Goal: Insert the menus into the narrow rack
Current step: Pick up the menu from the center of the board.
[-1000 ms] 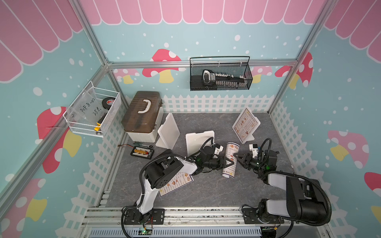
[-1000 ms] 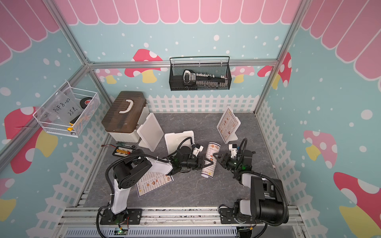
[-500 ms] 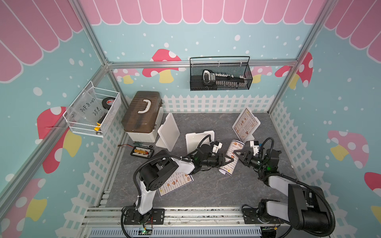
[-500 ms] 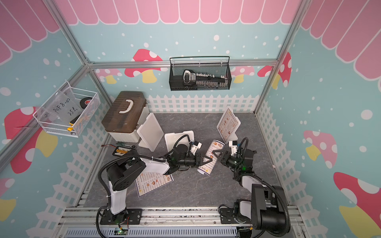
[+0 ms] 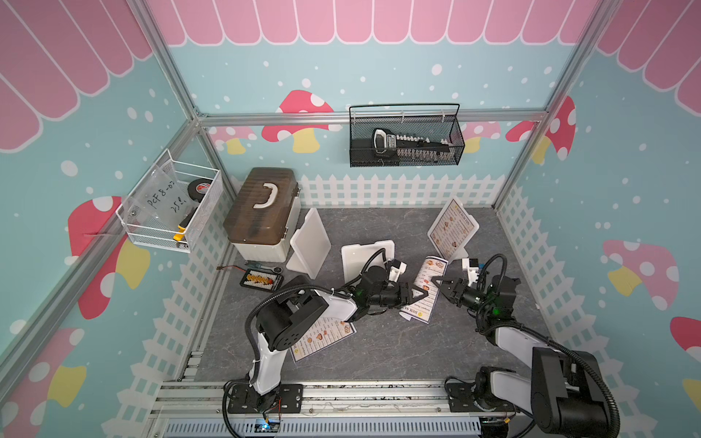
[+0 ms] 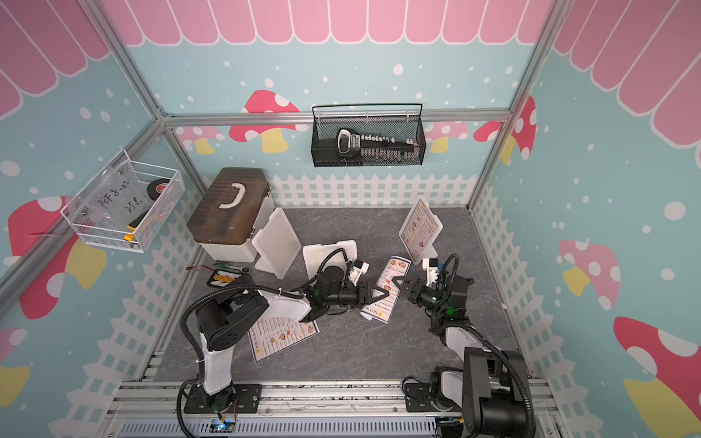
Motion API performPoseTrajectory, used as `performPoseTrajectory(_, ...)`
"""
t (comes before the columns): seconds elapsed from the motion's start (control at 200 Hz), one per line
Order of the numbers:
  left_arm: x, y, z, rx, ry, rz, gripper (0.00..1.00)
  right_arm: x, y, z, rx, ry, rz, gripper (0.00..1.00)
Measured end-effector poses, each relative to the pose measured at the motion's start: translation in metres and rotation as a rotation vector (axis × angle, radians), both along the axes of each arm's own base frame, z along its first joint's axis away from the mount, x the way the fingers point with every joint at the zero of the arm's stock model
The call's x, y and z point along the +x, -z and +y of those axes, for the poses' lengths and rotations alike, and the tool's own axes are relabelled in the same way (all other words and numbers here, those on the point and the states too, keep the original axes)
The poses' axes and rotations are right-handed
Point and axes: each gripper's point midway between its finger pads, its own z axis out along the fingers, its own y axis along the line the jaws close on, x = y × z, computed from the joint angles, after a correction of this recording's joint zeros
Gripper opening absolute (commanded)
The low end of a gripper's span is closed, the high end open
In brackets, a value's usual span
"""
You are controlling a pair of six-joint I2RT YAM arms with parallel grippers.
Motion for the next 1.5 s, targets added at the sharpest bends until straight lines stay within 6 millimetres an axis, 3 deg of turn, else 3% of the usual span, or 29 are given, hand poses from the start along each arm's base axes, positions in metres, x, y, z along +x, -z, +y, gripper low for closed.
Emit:
performPoseTrajectory(0.265,0.0,-0.001,0.002,0.005,-0.005,-0.008,0.6,-0.001,-0.007,-0.001,-0.004,0.006,-0.026,0.05)
performPoseTrajectory(0.375,-0.001,-0.011,0.005,0.01,-0.013,-0.027,0.66,-0.004,-0.015,-0.001,-0.02,0.011,-0.057,0.0)
performPoseTrajectory(0.5,0.0,-0.031,0.01,0.018,-0.023,-0.081,0.78,-0.009,-0.031,-0.003,-0.072,0.024,-0.108,0.0)
performPoseTrajectory(0.745,-0.002,-0.075,0.039,0.129,-0.074,-0.244,0.87,-0.013,-0.094,-0.013,-0.244,0.086,-0.269,0.0)
performPoseTrajectory(1.006,0.011,-0.131,0.09,0.346,-0.169,-0.451,0.87,-0.009,-0.104,-0.02,-0.404,0.081,-0.22,0.0)
performPoseTrajectory(1.106,0.018,-0.162,0.114,0.425,-0.206,-0.559,0.87,-0.009,-0.113,-0.009,-0.471,0.025,-0.227,0.0)
performPoseTrajectory(1.391,0.034,-0.264,0.196,0.469,-0.242,-0.819,0.84,-0.023,-0.166,0.062,-0.619,-0.346,-0.434,0.0)
performPoseTrajectory(1.501,0.018,-0.291,0.201,0.449,-0.15,-0.908,0.83,-0.033,-0.184,0.079,-0.634,-0.475,-0.53,0.0)
